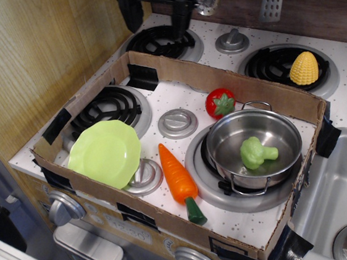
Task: Take broccoli out of pan
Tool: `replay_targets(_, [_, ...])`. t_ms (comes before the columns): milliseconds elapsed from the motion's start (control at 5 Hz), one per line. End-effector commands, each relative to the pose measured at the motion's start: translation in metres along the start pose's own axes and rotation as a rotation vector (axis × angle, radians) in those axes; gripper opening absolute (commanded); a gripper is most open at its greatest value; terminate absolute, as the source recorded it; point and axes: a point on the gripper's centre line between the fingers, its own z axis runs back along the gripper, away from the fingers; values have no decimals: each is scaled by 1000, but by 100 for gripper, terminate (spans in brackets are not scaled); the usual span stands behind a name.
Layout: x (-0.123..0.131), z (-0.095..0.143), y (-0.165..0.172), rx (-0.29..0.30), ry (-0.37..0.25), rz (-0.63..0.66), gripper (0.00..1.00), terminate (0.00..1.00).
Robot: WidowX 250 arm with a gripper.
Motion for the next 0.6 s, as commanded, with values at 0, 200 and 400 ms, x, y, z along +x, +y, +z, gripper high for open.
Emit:
replay_targets(0, [-25,17,-63,-71,-96,162,100,0])
replay_targets(200, [-32,13,-79,-96,-94,168,100,0])
replay_targets(400, [-35,6,-91,-101,-77,176,100,0])
